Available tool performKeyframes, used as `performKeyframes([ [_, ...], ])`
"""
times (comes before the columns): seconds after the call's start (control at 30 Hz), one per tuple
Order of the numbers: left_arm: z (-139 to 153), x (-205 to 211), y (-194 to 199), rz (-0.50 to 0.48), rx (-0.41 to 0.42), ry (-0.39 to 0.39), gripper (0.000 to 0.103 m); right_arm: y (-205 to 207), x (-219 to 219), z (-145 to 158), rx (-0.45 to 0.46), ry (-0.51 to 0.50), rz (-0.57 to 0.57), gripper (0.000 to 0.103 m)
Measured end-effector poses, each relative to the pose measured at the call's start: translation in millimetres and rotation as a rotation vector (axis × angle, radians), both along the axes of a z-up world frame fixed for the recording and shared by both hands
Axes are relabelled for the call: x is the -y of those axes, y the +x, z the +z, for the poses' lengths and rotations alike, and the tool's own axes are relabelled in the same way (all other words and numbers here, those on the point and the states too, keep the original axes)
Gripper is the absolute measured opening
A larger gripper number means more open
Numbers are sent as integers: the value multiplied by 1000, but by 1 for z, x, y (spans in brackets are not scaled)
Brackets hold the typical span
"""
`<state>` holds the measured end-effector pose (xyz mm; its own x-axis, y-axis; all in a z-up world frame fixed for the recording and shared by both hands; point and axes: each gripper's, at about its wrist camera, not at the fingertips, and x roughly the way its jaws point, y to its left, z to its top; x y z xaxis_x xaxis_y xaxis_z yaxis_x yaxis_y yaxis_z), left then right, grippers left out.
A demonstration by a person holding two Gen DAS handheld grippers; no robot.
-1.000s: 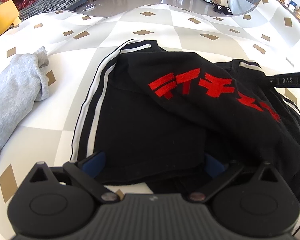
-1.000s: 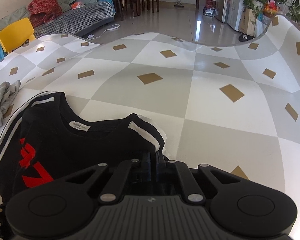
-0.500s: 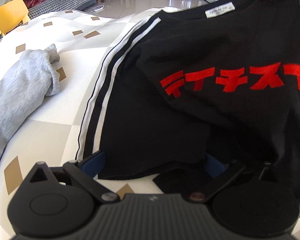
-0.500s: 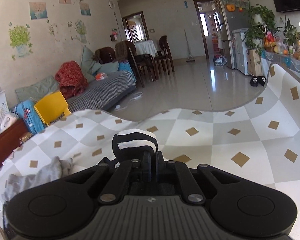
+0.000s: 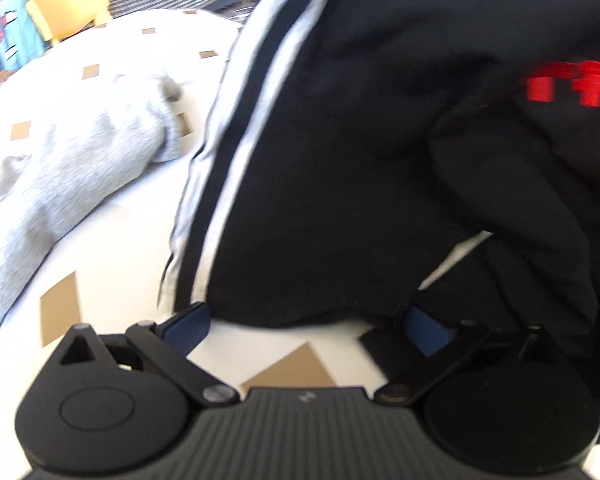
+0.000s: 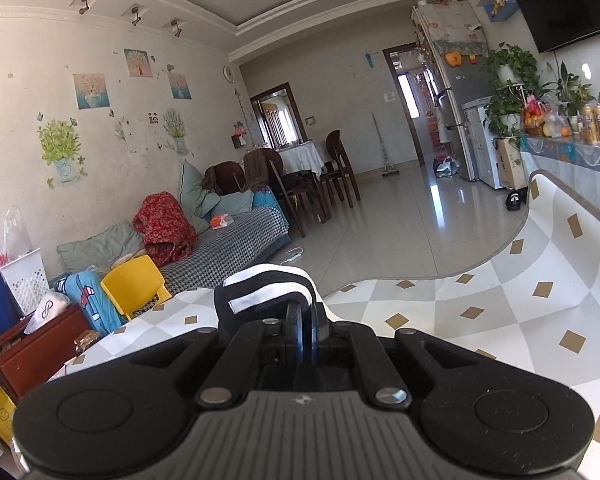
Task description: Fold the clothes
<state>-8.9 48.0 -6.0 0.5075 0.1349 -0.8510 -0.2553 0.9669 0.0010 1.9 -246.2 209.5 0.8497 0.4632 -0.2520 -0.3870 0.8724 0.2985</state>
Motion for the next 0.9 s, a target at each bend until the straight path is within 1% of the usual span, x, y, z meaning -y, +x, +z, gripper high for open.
performKeyframes([
  [0.07, 0, -11, -2, 58, 1, -10, 103, -4, 4, 3, 4, 10, -3, 6],
  [0.13, 1, -21, -2, 108, -14, 11, 103, -9, 7, 6, 4, 19, -1, 6],
  [0.2, 2, -31, -4, 160, -13, 8, 103, -13, 7, 6, 4, 21, 3, 6],
  [0.3, 5, -42, -8, 196, 12, -42, 103, -15, 3, 2, -23, -6, -6, 6],
  [0.37, 11, -40, -9, 184, 43, -42, 103, -15, 2, -3, -44, -25, -15, 6],
  [0.47, 20, -34, -10, 147, 93, -39, 103, -17, 5, -9, -47, -39, -22, 6],
  [0.57, 23, -13, -6, 85, 140, -56, 103, -19, 6, -10, -43, -32, -28, 6],
  [0.7, 26, 10, -2, 17, 170, -55, 103, -22, 9, -9, -32, -21, -25, 6],
  [0.8, 24, 20, 10, -20, 186, -20, 103, -25, 10, -10, -33, -13, -23, 6],
  [0.9, 17, 30, 25, -60, 192, 15, 103, -24, 11, -11, -36, -14, -27, 6],
])
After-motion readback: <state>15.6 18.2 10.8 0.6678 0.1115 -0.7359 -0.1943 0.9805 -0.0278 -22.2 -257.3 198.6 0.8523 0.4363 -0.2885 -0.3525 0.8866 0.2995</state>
